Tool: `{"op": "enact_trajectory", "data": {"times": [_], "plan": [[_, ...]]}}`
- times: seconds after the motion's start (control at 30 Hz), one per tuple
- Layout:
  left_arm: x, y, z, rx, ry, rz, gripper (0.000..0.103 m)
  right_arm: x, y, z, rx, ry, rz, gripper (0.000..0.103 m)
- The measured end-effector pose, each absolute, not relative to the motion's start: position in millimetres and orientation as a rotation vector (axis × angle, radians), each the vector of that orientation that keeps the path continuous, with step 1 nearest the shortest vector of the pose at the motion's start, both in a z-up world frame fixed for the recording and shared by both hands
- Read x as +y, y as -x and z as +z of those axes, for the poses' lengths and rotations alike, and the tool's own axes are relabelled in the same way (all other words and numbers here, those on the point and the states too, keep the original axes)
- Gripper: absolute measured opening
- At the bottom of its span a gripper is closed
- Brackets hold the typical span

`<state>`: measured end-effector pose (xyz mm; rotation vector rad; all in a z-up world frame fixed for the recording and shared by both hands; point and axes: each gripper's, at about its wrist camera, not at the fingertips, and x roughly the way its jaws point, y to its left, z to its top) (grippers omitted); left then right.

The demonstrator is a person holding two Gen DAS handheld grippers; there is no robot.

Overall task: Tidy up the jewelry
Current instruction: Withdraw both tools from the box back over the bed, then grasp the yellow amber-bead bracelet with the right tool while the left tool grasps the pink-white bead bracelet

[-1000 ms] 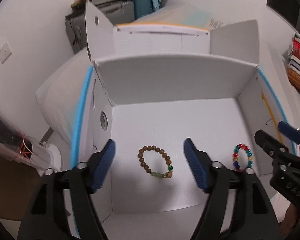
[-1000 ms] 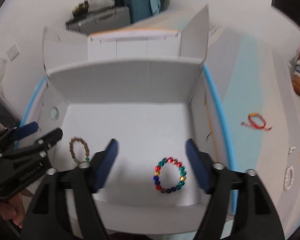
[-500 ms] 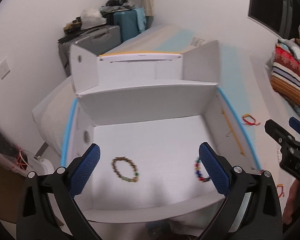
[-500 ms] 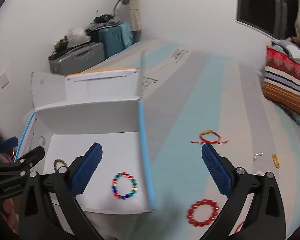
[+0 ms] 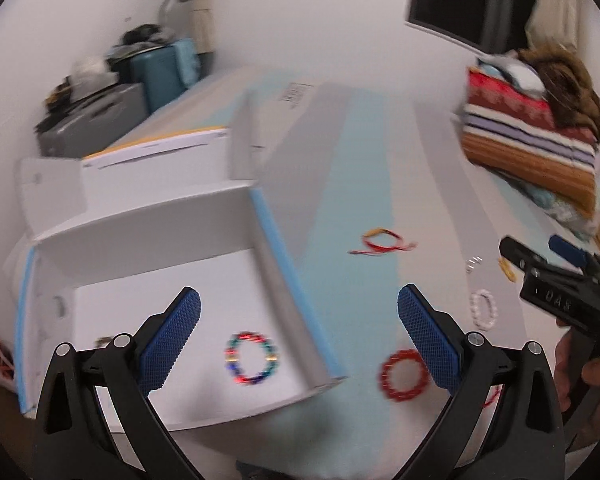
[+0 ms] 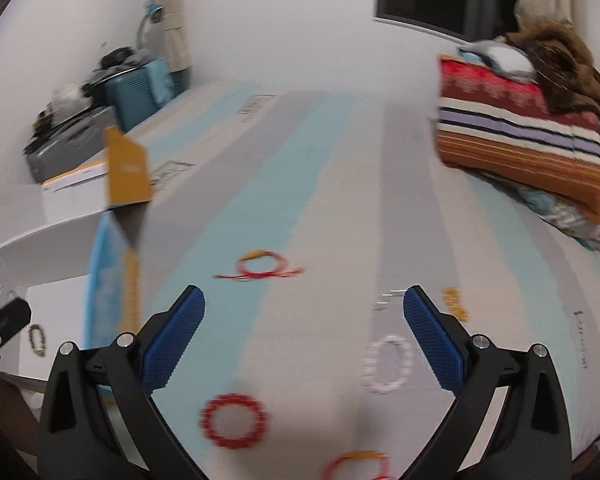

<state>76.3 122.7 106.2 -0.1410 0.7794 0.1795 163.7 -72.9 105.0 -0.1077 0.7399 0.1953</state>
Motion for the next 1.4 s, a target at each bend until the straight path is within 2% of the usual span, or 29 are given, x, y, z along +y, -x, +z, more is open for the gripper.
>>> {"op": "enact_trajectory", "data": {"times": [0.43, 1.03, 1.27, 1.4], "plan": [[7, -146, 60, 0.845, 0.079, 0.011, 0.097, -216, -206, 62, 0.818, 0.027, 0.059, 0.096], [-90, -221, -29, 0.970, -0.001, -0.126, 0.097, -287, -260, -15, 0.914, -0.085, 0.047, 0.095], [-97, -241, -57, 1.014, 0.007, -0.146, 0.097, -284, -288, -35, 0.947, -0.087, 0.055, 0.087], [-98, -246, -68, 1.032, 0.002, -0.157, 0.097, -278, -298, -46, 0.977, -0.076, 0.064, 0.076]]}}
